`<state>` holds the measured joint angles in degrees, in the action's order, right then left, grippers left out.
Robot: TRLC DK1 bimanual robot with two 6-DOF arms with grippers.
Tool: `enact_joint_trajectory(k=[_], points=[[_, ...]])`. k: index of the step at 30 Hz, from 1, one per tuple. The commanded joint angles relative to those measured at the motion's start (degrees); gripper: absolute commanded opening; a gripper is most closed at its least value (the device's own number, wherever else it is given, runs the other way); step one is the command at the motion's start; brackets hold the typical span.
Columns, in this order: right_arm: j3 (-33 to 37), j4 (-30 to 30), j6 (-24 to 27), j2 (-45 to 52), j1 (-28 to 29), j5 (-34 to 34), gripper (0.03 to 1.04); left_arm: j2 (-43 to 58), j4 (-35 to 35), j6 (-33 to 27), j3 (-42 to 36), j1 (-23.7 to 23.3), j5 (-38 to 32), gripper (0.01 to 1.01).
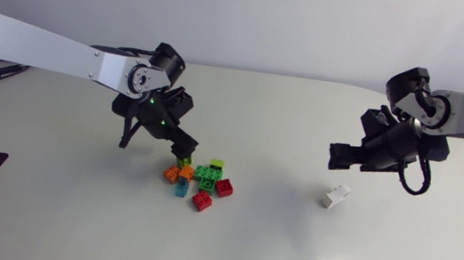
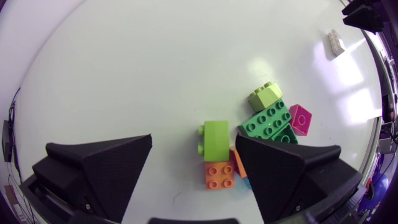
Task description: Sort duplo bricks by size, large to the right and small to the left
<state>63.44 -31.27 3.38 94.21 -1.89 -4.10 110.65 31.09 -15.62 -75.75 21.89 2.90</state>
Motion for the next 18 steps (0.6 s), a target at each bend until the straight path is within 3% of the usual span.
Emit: enact_joint_trajectory(k=[1,3,5,6,14,18], points=[[-0.77,-0.02,-1.79,0.09,-0.22,0.23,1.0,0.97,0.02,-0.56,-0.37,0.35,-0.87,0.892],[-1.04,0.15,-1.79,0.36,-0.22,0.23,1.0,0.97,0.11,-0.64,-0.37,0.52,-0.87,0.723],[-1.21,0.24,-1.79,0.44,-0.22,0.23,1.0,0.71,0.2,-0.64,-0.28,0.61,-0.87,0.374],[-1.3,0.24,-1.79,0.44,-0.22,0.23,1.0,0.36,0.2,-0.56,-0.1,0.52,-0.79,0.289],[-1.74,0.42,-1.79,0.44,-0.22,0.23,1.0,-1.75,-2.0,-3.02,4.91,2.81,-0.44,0.257],[-1.92,0.42,-1.79,0.36,-0.13,0.14,1.0,-3.6,-2.0,-2.49,1.92,2.9,-0.35,0.256]])
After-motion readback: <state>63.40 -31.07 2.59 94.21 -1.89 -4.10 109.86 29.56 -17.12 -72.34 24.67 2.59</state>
